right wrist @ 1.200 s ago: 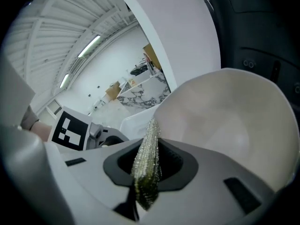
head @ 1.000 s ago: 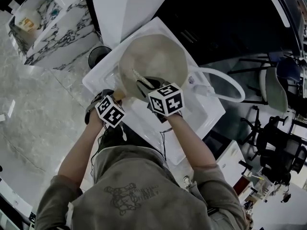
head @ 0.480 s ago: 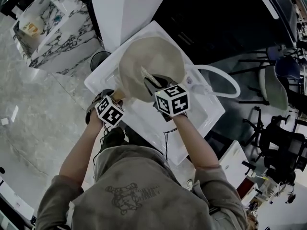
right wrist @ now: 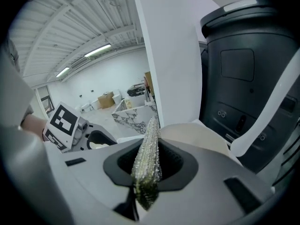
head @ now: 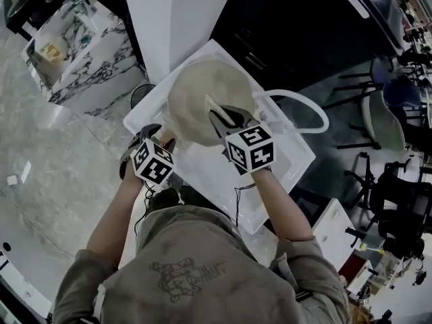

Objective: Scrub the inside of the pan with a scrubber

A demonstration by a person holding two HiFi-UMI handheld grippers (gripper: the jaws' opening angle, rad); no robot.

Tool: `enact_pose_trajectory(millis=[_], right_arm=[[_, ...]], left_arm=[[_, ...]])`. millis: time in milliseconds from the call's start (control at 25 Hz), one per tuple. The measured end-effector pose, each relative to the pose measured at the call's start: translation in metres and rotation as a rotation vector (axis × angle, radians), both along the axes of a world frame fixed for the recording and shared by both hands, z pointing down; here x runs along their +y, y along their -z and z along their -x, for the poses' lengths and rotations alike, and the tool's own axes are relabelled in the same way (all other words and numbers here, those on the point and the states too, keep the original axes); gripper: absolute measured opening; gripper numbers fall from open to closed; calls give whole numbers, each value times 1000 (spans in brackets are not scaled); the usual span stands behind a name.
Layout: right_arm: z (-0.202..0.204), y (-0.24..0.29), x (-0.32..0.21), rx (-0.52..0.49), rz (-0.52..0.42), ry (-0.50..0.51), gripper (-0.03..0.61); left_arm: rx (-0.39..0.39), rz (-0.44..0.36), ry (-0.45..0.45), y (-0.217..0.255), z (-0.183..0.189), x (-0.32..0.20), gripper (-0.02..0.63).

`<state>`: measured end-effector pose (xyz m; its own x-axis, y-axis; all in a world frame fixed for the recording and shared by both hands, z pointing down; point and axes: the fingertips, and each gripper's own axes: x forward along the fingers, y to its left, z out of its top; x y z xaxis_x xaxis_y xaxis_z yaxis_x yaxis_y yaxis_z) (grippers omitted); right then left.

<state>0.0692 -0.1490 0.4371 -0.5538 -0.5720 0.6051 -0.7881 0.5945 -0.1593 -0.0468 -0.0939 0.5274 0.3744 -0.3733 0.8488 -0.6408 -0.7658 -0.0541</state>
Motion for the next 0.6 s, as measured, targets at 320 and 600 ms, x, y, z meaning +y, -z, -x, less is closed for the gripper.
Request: enact_pose_trajectory(millis=[320, 600], right_arm=[[3, 69, 13, 16, -182, 11, 74], [5, 127, 30, -25, -311, -5, 74]], left_arm=[[105, -166, 84, 83, 9, -17, 221], [140, -361, 90, 163, 11, -17, 184]])
